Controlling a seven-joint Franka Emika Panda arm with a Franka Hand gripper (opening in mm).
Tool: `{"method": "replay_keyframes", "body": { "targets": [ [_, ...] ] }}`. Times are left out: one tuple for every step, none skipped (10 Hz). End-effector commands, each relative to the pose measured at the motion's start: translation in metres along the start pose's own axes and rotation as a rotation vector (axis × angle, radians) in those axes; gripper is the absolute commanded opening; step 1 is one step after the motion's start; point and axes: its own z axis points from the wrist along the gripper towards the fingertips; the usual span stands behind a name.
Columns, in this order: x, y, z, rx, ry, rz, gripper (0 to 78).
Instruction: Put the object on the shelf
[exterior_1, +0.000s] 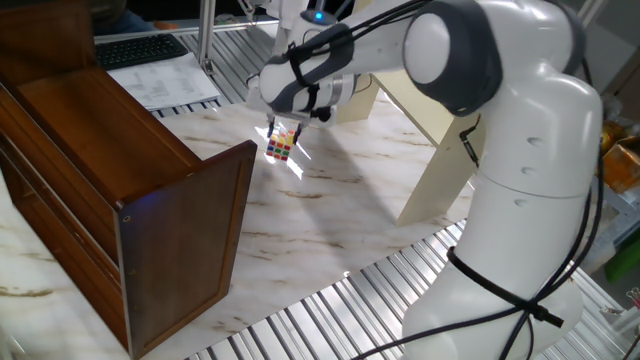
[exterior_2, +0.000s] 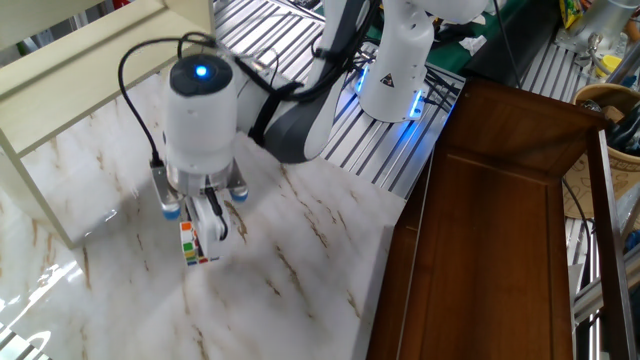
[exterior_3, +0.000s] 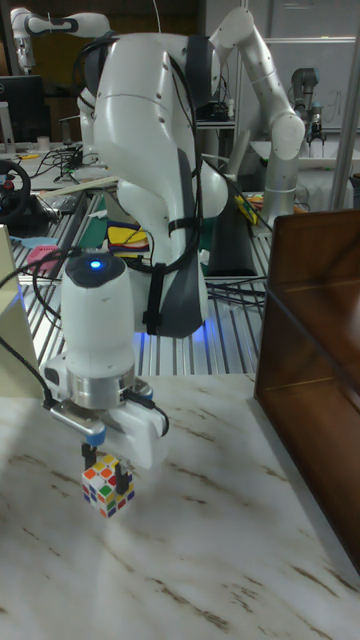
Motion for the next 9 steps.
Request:
{"method": "replay_keyframes", "body": {
  "targets": [
    [0.000,0.002,-0.042,-0.001,-0.009,-0.022,1.5],
    [0.000,0.004,-0.046,0.000,-0.009,-0.024,1.5],
    [0.001,0.008,-0.062,0.004,0.008,-0.035,1.5],
    [0.000,0.007,-0.073,0.003,0.020,-0.044,1.5],
    [-0.001,0.006,-0.082,0.002,0.023,-0.053,1.5],
    [-0.001,0.007,-0.091,0.005,0.024,-0.053,1.5],
    [0.000,0.007,-0.098,0.010,0.030,-0.055,1.5],
    [0.001,0.007,-0.106,0.013,0.038,-0.055,1.5],
    [0.001,0.008,-0.110,0.015,0.043,-0.056,1.5]
  ]
}}
